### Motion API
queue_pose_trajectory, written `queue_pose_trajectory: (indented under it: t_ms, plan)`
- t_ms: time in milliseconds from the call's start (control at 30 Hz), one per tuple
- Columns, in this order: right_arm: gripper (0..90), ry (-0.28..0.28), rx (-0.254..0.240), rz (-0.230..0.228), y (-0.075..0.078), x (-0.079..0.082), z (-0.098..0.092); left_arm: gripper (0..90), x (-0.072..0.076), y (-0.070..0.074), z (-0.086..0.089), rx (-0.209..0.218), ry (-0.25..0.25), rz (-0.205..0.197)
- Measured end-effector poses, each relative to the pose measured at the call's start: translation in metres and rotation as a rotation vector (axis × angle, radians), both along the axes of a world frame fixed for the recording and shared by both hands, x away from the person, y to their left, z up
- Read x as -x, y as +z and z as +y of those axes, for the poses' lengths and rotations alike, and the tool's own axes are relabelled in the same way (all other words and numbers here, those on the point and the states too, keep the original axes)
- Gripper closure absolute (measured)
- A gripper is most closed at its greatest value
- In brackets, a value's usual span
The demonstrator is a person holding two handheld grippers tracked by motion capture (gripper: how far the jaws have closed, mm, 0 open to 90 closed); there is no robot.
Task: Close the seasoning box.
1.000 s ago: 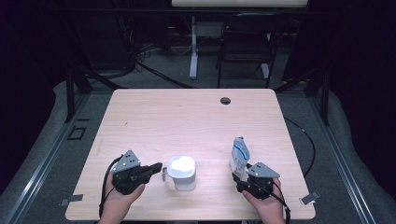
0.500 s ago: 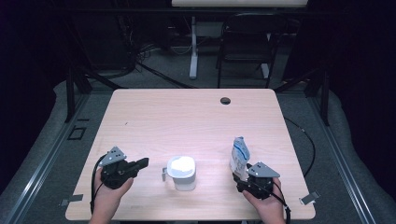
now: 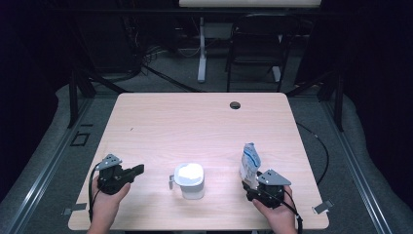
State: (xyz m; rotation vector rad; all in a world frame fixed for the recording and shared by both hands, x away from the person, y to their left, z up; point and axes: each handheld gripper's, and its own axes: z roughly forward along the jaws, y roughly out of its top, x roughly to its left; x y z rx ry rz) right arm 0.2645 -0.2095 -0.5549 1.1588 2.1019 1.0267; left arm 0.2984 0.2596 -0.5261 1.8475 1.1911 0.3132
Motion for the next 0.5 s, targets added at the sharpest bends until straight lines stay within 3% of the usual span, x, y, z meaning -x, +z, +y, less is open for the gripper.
queue_pose_trajectory:
  t_ms: [367,500]
  plan:
    - [36.6,-0.011,0.006,0.01,-0.002,-0.001,-0.002,90.0,-0.007,-0.019,0.011,-0.04,0.052,0.064]
    - [36.6,-0.012,0.005,0.01,-0.003,-0.002,-0.003,86.6,-0.008,-0.02,0.012,-0.042,0.07,0.065]
